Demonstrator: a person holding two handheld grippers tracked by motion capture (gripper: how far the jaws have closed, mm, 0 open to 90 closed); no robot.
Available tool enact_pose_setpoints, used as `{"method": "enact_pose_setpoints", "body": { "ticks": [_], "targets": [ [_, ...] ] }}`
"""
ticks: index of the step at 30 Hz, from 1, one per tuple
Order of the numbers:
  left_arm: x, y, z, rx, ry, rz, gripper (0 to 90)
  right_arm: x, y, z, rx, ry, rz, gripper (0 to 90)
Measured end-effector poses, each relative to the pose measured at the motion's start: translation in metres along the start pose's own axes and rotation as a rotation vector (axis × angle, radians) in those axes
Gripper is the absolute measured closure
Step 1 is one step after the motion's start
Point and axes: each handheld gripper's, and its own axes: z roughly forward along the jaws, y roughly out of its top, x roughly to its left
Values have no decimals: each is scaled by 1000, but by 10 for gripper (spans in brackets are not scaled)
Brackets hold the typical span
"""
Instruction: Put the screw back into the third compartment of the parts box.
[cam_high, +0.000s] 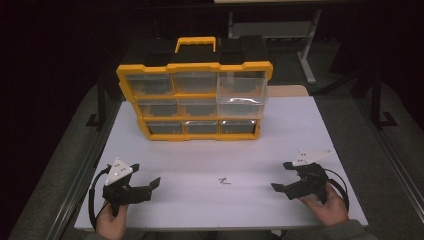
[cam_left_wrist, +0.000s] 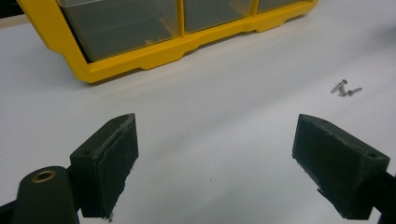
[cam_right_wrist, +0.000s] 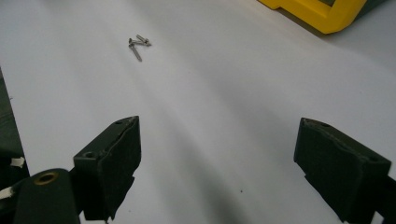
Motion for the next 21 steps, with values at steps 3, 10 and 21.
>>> {"method": "enact_pose_setpoints", "body": {
  "ticks": [3, 10, 21],
  "targets": [
    [-1, -1, 1, 3, -3, -6, 137, 0, 1, 1, 9, 3, -2, 139],
    [-1, -1, 2, 8, -7, 8, 137, 1, 5, 2, 6, 15, -4, 139],
    [-3, -1, 5, 8, -13, 11, 137, 9, 24, 6, 28, 43, -62, 169]
  ]
}}
